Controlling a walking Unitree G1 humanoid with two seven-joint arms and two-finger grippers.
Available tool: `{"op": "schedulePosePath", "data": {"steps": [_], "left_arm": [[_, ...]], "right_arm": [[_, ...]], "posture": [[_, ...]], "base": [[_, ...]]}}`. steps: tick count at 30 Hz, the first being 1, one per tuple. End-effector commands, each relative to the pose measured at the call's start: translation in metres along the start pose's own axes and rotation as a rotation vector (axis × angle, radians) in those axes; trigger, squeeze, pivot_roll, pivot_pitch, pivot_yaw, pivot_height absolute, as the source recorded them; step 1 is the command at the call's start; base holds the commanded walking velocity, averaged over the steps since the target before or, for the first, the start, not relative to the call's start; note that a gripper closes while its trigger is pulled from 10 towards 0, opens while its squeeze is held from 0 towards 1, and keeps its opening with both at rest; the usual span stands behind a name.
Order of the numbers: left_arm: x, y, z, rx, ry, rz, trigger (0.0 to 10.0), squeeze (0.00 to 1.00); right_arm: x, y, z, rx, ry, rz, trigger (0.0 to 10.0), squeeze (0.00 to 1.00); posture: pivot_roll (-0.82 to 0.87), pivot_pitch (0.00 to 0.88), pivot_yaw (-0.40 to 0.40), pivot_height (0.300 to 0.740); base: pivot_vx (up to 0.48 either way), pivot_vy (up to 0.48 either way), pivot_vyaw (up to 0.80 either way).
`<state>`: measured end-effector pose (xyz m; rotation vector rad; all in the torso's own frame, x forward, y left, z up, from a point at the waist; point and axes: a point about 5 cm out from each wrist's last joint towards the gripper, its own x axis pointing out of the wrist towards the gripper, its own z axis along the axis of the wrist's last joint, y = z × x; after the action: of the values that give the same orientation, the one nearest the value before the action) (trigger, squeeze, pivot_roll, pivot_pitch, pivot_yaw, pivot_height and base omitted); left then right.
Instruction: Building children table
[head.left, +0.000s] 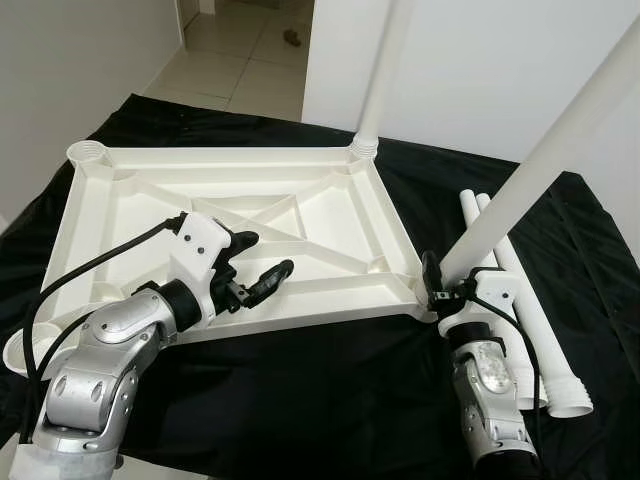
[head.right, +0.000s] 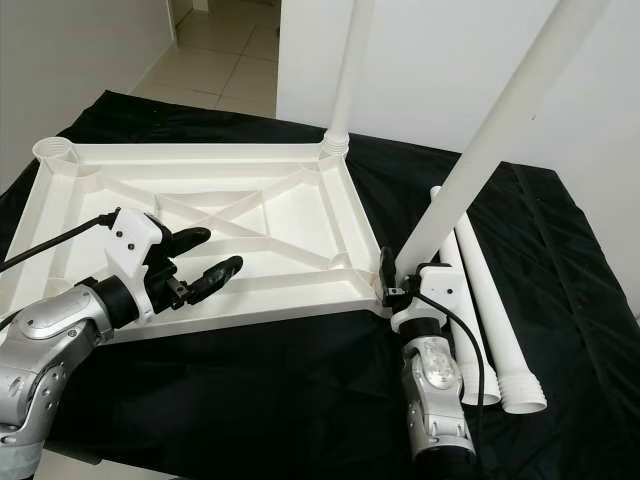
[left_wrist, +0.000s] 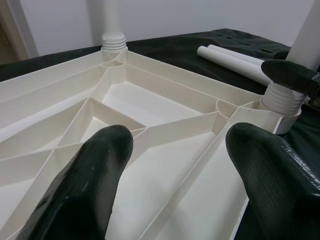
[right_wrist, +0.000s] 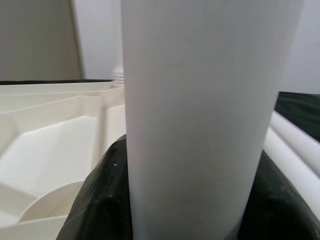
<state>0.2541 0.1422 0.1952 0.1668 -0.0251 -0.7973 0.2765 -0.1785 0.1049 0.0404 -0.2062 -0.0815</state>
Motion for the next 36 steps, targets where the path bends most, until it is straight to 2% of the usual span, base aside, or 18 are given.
{"op": "schedulePosePath", "data": {"steps": [1,6,8,9,10,13,14,15,16,21,24,26,29,30,31,32,36], "left_arm": [[-0.001,0.000,0.001,0.005,0.002,0.056,10.0,0.00],[-0.001,0.001,0.001,0.006,0.003,0.061,10.0,0.00],[-0.002,0.001,0.002,0.007,0.002,0.062,10.0,0.00],[-0.002,0.001,0.002,0.007,0.002,0.062,10.0,0.00],[-0.002,0.001,0.002,0.008,0.003,0.060,10.0,0.00],[-0.002,0.001,0.002,0.010,0.004,0.059,10.0,0.00],[-0.001,0.002,0.002,0.010,0.003,0.059,10.0,0.00],[-0.001,0.002,0.002,0.010,0.003,0.059,10.0,0.00],[0.001,0.002,0.002,0.010,0.000,0.057,10.0,0.00],[0.005,-0.002,0.000,-0.008,-0.008,0.047,10.0,0.00],[0.013,-0.010,-0.004,-0.030,-0.009,0.022,10.0,0.00],[0.013,-0.010,-0.004,-0.030,-0.009,0.022,10.0,0.00],[0.031,-0.027,-0.009,-0.049,-0.014,-0.040,10.0,0.00],[0.031,-0.027,-0.009,-0.049,-0.014,-0.040,10.0,0.00],[0.036,-0.030,-0.009,-0.051,-0.016,-0.053,10.0,0.00],[0.043,-0.034,-0.010,-0.063,-0.010,-0.060,10.0,0.00],[0.053,-0.039,-0.010,-0.073,0.000,-0.070,10.0,0.00]], "right_arm": [[-0.028,-0.017,-0.043,-0.081,0.240,-0.141,10.0,0.00],[-0.025,-0.014,-0.041,-0.051,0.224,-0.153,10.0,0.00],[-0.023,-0.004,-0.037,-0.035,0.199,-0.086,10.0,0.00],[-0.023,-0.004,-0.037,-0.035,0.199,-0.086,10.0,0.00],[-0.023,-0.001,-0.036,-0.017,0.185,-0.066,10.0,0.11],[-0.022,0.002,-0.034,-0.003,0.169,-0.060,10.0,0.11],[-0.019,0.003,-0.029,0.006,0.139,-0.038,10.0,1.00],[-0.019,0.003,-0.029,0.006,0.139,-0.038,10.0,1.00],[-0.014,0.005,-0.021,0.038,0.095,0.017,10.0,1.00],[-0.004,0.000,-0.007,0.026,0.040,0.071,10.0,1.00],[0.007,-0.008,0.001,0.010,0.018,0.106,10.0,1.00],[0.007,-0.008,0.001,0.010,0.018,0.106,10.0,1.00],[0.021,-0.021,0.013,-0.029,0.006,0.167,10.0,1.00],[0.021,-0.021,0.013,-0.029,0.006,0.167,10.0,1.00],[0.024,-0.024,0.016,-0.041,0.004,0.188,10.0,0.90],[0.027,-0.026,0.020,-0.039,0.003,0.233,10.0,0.00],[0.031,-0.028,0.026,-0.030,0.010,0.315,10.0,0.00]], "posture": [[0.21,0.093,-0.059,0.740],[0.21,0.091,-0.055,0.740],[0.22,0.089,-0.054,0.740],[0.22,0.089,-0.054,0.740],[0.22,0.088,-0.051,0.740],[0.22,0.088,-0.051,0.740],[0.21,0.084,-0.052,0.740],[0.21,0.084,-0.052,0.740],[0.20,0.083,-0.054,0.740],[0.19,0.080,-0.056,0.740],[0.18,0.075,-0.062,0.740],[0.18,0.075,-0.062,0.740],[0.18,0.072,-0.066,0.740],[0.18,0.072,-0.066,0.740],[0.17,0.068,-0.070,0.740],[0.17,0.067,-0.069,0.740],[0.16,0.066,-0.065,0.740]], "base": [[0.000,0.000,0.00],[0.000,0.000,0.00],[0.000,0.000,0.00],[0.000,0.000,0.00],[0.000,0.000,0.00],[0.000,0.000,0.00],[0.000,0.000,0.00],[0.000,0.000,0.00],[0.000,0.000,0.00],[0.000,0.000,0.00],[0.000,0.000,0.00],[0.000,0.000,0.00],[0.000,0.000,0.00],[0.000,0.000,0.00],[0.000,0.000,0.00],[0.000,0.000,0.00],[0.000,0.000,0.00]]}}
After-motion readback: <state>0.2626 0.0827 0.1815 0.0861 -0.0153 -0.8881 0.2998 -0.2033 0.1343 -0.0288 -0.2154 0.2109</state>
